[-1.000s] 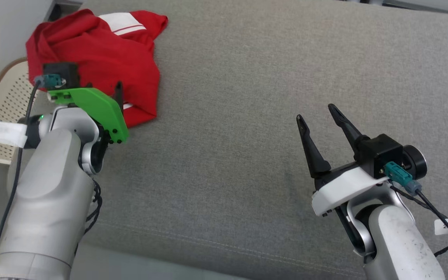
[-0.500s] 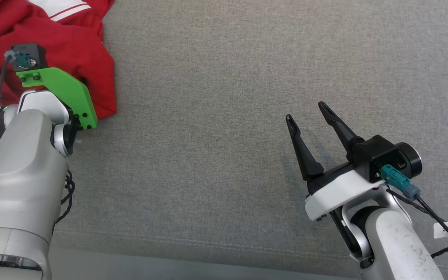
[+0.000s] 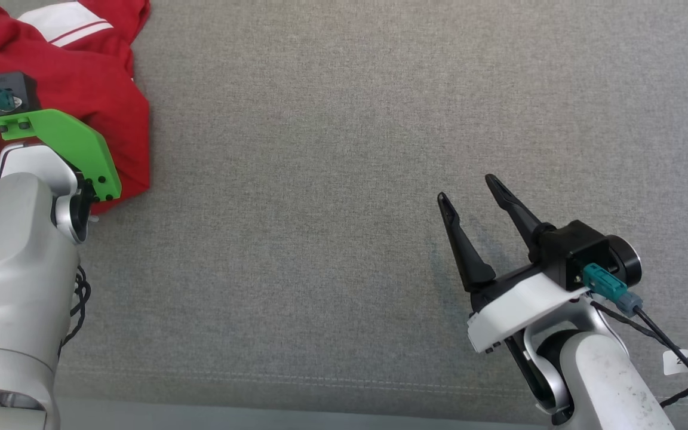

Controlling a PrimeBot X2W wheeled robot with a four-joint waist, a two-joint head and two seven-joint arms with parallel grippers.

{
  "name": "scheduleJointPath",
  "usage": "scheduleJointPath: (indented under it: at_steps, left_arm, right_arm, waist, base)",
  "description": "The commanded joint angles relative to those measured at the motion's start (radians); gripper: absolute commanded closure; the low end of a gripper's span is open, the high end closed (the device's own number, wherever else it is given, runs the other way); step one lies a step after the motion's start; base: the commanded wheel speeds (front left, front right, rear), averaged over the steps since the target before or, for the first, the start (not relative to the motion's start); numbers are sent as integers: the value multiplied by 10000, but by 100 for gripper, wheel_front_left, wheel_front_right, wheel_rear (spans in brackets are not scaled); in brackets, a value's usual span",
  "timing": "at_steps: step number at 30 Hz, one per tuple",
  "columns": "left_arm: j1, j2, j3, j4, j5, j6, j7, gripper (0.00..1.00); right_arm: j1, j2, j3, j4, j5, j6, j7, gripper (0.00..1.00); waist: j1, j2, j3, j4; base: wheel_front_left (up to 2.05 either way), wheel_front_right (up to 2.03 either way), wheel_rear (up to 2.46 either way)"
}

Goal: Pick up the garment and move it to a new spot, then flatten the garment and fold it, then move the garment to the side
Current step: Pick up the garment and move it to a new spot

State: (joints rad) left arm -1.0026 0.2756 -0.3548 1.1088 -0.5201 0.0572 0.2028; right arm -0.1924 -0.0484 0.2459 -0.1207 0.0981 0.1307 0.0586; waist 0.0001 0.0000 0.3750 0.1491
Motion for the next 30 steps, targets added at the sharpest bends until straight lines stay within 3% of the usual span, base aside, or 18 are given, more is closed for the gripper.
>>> scheduleJointPath:
  at_steps: [1, 18, 23, 30]
  left_arm:
    - [-172, 37, -19, 80, -72, -74, -138, 100]
    - [-873, -249, -620, -627, 304, -663, -995, 100]
    - [-943, -618, -917, -1093, 416, -713, -947, 100]
    - [-1130, -1208, -1138, -2209, 241, -958, -813, 100]
  right_arm:
    - [88, -37, 10, 90, 98, 1, -86, 0]
    - [588, -34, 118, 1392, 1193, 1, -797, 0]
    - [973, -34, 102, 1803, 1520, 1, -1053, 0]
    - [1083, -37, 13, 2008, 1824, 1, -1263, 0]
  waist:
    - [-1, 0, -228, 45]
    - [-1, 0, -2863, 72]
    - [-1, 0, -3883, -208]
    - [-1, 0, -4387, -882]
  base:
    - [0, 0, 0]
    - [0, 0, 0]
    - [0, 0, 0]
    - [0, 0, 0]
